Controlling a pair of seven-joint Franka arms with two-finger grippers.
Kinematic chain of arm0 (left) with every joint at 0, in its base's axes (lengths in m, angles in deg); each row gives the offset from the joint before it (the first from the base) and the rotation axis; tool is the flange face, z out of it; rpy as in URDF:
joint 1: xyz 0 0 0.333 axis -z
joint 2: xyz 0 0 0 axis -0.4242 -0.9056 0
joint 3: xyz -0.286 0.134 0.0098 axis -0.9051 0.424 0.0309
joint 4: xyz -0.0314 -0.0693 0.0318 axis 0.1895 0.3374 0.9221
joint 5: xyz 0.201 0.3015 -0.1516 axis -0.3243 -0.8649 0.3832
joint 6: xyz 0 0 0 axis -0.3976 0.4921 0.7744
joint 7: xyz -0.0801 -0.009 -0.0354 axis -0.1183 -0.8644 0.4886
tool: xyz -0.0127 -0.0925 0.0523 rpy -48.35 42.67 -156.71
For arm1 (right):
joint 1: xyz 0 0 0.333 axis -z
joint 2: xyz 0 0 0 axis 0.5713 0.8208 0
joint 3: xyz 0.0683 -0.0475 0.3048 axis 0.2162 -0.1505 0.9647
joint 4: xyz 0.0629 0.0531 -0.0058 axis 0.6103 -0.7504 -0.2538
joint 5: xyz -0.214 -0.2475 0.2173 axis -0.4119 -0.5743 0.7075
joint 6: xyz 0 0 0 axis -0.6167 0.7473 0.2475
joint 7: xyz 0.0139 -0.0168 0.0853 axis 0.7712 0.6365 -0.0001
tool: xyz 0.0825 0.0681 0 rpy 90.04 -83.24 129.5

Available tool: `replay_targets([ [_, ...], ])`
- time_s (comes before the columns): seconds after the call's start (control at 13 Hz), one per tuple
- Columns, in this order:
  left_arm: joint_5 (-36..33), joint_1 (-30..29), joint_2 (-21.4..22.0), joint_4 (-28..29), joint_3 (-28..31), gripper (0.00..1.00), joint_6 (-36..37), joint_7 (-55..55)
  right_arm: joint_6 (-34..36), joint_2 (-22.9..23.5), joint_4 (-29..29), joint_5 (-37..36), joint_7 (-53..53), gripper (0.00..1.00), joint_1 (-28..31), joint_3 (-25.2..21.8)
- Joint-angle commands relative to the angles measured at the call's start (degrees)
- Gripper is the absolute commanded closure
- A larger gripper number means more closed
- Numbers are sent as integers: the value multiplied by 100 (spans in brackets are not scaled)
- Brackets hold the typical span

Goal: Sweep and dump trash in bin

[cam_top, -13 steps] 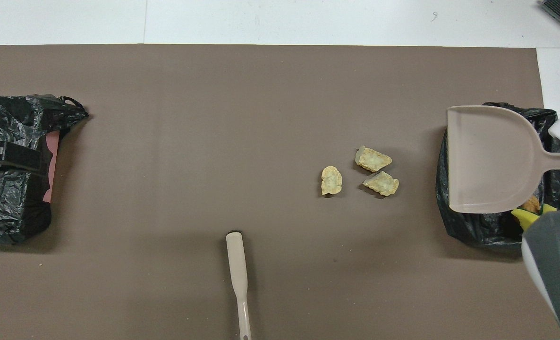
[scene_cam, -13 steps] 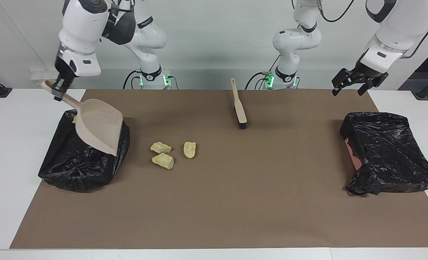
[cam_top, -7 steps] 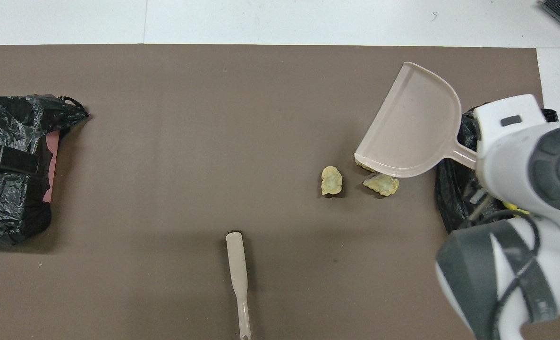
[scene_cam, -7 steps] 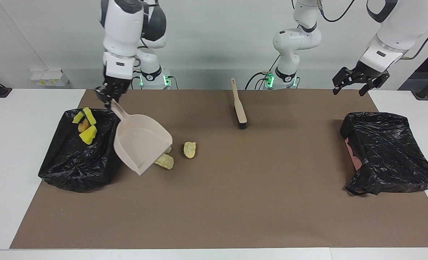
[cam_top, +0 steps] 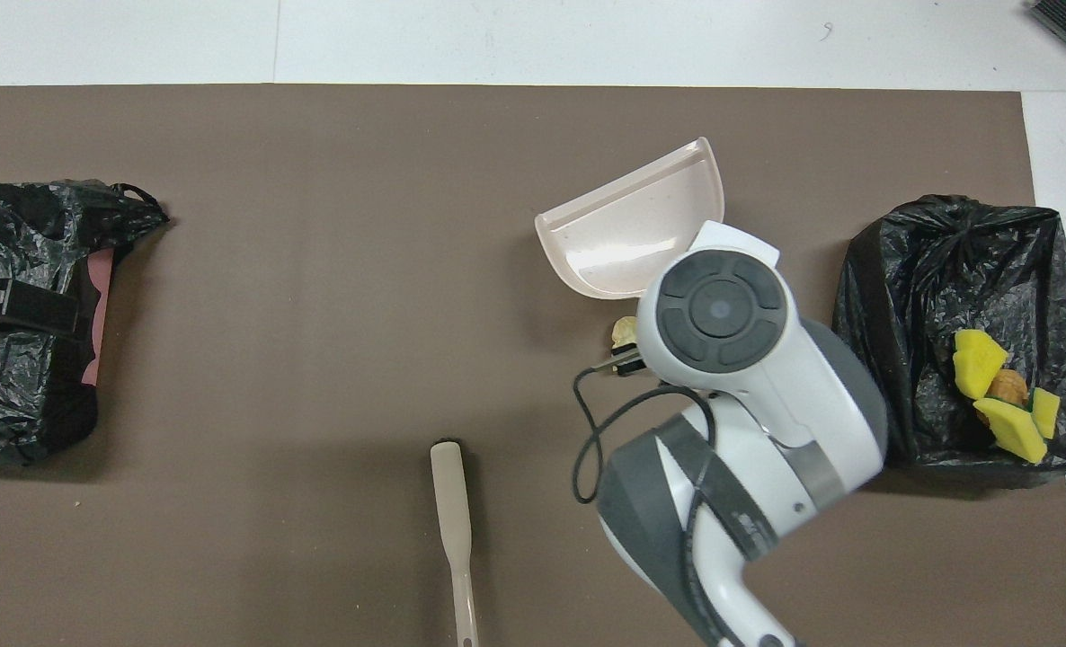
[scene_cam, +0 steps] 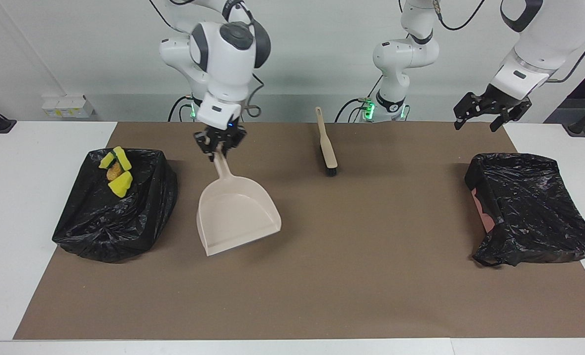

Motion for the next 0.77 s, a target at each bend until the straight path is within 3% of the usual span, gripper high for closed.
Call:
replay_targets([
  [0.0,-58,23,188,285,20,0,-88,49,-18,1097,1196,204,1349,100,-489,-16],
  [0.15,-58,-3,197,399,20,0,-229,57,-176,1730,1803,204,1958,100,-928,-16],
  [0.31,-58,5,197,434,20,0,-264,49,-859,2197,1998,204,2504,100,-1131,-16],
  [0.69,-67,76,153,417,2,0,-344,110,-1591,2779,2316,221,2585,100,-1291,-16],
])
